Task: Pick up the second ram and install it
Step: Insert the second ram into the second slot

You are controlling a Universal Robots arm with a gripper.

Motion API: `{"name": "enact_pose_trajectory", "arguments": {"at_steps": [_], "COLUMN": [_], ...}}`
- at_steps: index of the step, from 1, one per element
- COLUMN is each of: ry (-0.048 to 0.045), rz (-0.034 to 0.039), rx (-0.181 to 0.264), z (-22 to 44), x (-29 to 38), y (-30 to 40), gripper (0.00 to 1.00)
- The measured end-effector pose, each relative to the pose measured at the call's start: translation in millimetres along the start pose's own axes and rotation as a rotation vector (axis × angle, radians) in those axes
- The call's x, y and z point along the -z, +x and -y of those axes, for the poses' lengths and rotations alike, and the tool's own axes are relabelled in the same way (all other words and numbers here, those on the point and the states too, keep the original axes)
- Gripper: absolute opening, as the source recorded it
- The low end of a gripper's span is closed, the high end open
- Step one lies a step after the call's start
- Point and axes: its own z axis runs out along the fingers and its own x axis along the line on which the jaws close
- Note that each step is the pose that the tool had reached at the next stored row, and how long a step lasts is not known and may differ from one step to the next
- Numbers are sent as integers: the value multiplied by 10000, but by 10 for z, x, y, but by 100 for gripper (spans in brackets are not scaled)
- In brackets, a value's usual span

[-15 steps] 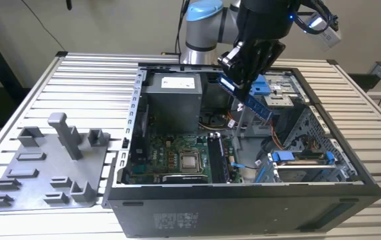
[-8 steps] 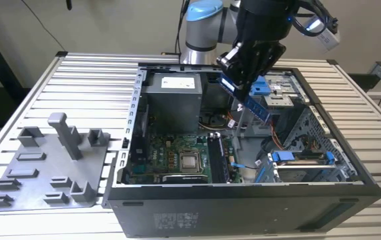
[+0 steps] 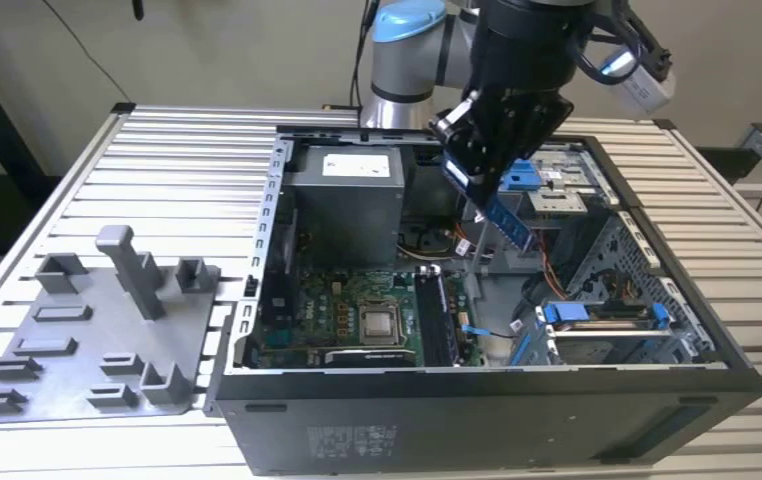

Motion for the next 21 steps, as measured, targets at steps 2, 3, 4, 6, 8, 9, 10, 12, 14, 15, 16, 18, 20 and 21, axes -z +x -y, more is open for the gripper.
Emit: {"name": "enact_pose_trajectory", "arguments": {"at_steps": [2, 3, 4, 6, 8, 9, 10, 12, 14, 15, 16, 18, 20, 21], "ry": [3, 4, 6, 8, 11, 13, 14, 16, 19, 20, 22, 24, 25, 27], "rz": [7, 11, 15, 23, 29, 32, 35, 43, 50, 53, 56, 63, 69, 71], "rx": [-313, -482, -636, -937, -1219, -1361, -1503, -1802, -2092, -2236, -2377, -2642, -2880, -2999], "z": [0, 1, 1, 1, 1, 1, 1, 2, 2, 2, 2, 2, 3, 3], "x": [-15, -23, -29, -41, -52, -57, -62, -73, -83, -88, -93, -102, -111, -114], "y": [0, 0, 0, 0, 1, 1, 1, 1, 1, 1, 1, 1, 1, 1], "gripper": [14, 14, 14, 14, 14, 14, 14, 14, 14, 14, 14, 14, 14, 14]}}
